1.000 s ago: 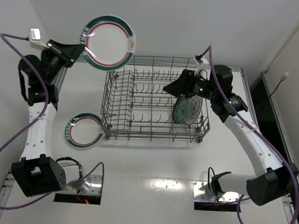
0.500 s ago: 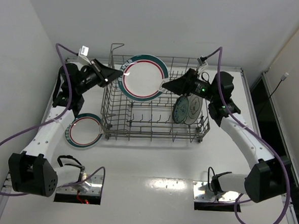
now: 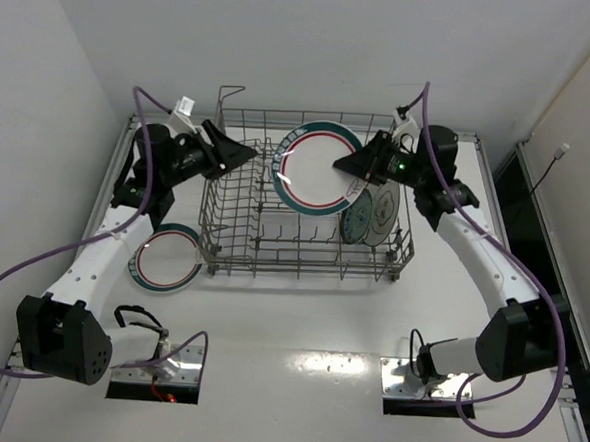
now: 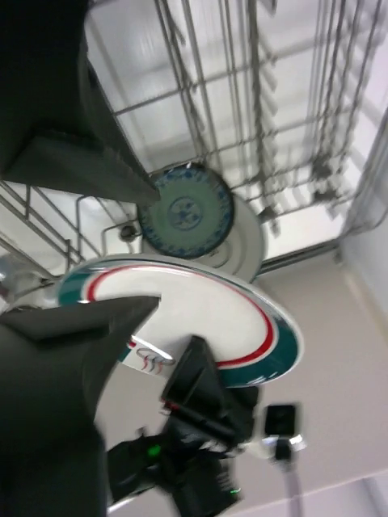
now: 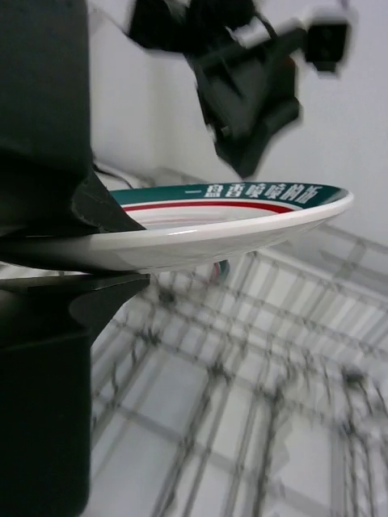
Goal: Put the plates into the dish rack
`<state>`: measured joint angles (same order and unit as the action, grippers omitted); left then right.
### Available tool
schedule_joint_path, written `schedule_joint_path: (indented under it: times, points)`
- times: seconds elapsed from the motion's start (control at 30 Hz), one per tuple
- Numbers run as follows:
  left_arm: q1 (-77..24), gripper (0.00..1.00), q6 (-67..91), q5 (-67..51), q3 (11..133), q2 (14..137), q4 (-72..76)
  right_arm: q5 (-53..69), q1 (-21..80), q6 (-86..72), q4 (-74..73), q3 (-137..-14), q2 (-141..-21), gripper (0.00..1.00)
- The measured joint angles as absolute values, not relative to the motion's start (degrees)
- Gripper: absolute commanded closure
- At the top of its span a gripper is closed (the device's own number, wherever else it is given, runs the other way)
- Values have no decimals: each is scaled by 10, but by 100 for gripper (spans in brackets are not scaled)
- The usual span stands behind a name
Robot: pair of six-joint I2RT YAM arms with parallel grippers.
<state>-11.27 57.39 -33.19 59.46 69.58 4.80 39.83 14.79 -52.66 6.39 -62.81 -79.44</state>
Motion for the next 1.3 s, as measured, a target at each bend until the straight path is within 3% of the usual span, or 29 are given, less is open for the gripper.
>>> schedule_joint_path:
  times: [0.07,0.2,0.43,0.7,1.3]
  points:
    - [-79,32,545,-322,614,696,2,331,140,-468,-39,-669,-794,100]
    - [-16,15,455,-277,662,694,-102,176,136,-365,-201,-779,-792,100]
    - [70,0,375,-171,613,618,-192,-15,149,-247,-337,-836,-806,100]
    - [76,0,370,-50,527,554,-248,-132,204,-190,-398,-836,-884,100]
    - [76,0,379,29,505,538,-272,-281,339,-201,-398,-856,-1009,100]
